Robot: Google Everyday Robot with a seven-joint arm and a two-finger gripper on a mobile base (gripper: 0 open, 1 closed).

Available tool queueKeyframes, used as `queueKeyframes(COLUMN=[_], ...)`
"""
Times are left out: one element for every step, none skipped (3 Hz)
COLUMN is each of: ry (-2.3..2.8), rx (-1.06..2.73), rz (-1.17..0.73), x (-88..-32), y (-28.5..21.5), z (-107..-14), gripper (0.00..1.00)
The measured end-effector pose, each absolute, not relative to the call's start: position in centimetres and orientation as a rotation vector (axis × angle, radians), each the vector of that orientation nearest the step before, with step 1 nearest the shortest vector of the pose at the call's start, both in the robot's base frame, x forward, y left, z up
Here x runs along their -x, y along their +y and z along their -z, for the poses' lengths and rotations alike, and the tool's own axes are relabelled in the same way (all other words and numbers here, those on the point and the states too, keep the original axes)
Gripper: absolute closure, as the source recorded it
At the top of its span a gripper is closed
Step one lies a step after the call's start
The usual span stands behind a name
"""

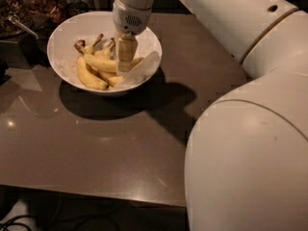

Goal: Pick banana from white bowl

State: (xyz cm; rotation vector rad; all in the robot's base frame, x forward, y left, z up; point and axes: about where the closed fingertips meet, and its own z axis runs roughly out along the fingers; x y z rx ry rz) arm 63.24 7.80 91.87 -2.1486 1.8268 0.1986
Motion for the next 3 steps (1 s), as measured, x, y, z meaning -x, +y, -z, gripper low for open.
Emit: queueKeyframes(ry=[1.827,1.825,1.834], rx=[2.161,2.176,2.189], rz=[-0.197,-0.196,-0.206], x=[-63.64,-64.15,-64.43], y=[8.14,8.61,8.99], z=[-92.27,-92.47,-91.86], gripper=[0.23,0.24,0.32])
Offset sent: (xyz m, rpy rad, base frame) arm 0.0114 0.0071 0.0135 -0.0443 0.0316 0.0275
